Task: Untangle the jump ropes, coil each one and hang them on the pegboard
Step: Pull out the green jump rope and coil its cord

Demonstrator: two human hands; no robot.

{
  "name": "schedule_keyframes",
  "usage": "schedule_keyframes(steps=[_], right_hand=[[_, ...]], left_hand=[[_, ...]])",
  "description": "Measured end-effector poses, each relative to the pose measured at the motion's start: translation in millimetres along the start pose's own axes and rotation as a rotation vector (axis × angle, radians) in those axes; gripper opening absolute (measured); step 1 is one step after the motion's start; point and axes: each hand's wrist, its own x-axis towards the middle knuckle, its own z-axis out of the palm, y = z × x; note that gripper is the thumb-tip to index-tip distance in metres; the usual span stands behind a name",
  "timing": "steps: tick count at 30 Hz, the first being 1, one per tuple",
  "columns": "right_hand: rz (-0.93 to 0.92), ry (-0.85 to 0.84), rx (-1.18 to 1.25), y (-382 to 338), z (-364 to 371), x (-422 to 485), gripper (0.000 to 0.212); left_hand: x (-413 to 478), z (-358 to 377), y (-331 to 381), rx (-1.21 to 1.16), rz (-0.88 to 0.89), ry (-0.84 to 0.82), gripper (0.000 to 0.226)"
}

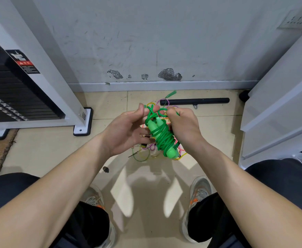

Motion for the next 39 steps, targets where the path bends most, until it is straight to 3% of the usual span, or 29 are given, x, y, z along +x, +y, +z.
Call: schedule_keyframes(steps=[4,10,14,22,27,33,37,39], right_hand=[[-0.01,-0.092,-0.002,3,-8,4,0.034],[-0.092,-0.181,-0.009,11,-9,2,0.037],[-0.168,-0.194,-0.071,12,-10,-3,0.041],[-0.196,-0.149,-0.062,11,1,-11,0.028],[-0.125,-0.332,0.153,3,-4,-11,0.035],[0.022,-0.611,0.35,-3,-16,-5,0.029],[-0.01,-0.709,0.253,-5,-29,-3,0.012],[-0.038,-0.74,0.216,-5,-33,-2,0.013]], left_hand=[[-4,-6,6,0.05,-0.076,-0.035,0.049],[-10,-3,9,0.119,-0.149,-0.08,0.074],[-12,-5,10,0.122,-0.13,-0.045,0.05],[-7,-1,11,0.155,0.016,0.08,0.048],[-5,-4,8,0.164,0.005,0.077,0.031],[-9,-2,12,0.153,-0.044,-0.033,0.034],[-13,1,13,0.175,-0.055,-0.08,0.032],[-15,4,14,0.195,-0.056,-0.085,0.034]])
